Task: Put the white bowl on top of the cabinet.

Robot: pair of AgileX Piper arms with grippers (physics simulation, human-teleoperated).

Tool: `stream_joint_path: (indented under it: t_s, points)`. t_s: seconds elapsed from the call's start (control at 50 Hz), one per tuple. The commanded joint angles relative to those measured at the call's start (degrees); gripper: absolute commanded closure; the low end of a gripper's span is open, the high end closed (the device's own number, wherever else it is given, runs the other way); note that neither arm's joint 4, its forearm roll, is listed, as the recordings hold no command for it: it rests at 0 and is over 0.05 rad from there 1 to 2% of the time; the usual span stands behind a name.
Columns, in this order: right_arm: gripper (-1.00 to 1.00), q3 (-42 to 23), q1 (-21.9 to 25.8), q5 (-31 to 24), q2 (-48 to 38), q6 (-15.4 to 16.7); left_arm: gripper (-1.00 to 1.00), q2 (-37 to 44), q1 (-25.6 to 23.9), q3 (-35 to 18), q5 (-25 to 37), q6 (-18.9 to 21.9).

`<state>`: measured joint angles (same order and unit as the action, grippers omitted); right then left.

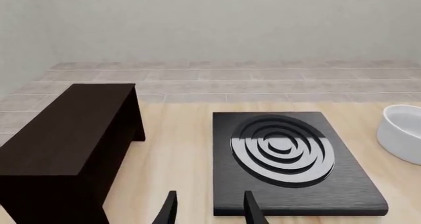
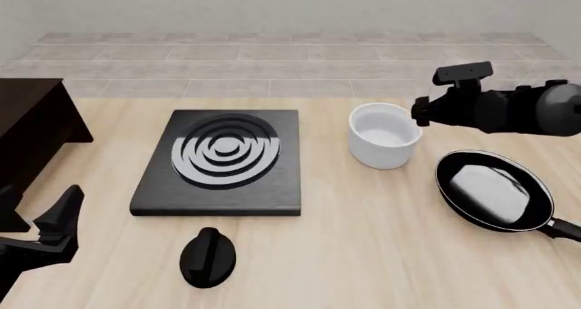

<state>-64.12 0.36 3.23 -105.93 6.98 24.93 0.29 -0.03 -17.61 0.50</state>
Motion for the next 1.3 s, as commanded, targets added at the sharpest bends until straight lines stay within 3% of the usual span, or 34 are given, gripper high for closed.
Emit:
stream_joint_path:
  t_s: [0.02, 1.3]
  points:
    - [-1.00, 0.4, 0.1, 1.4, -2.0, -1.0, -1.00, 0.8, 0.1, 0.0, -0.6, 0.1]
    - [-1.00, -1.3, 1.0, 3.7, -11.9, -5.3, -1.00, 3.8, 0.1, 0.0, -2.8, 0.7]
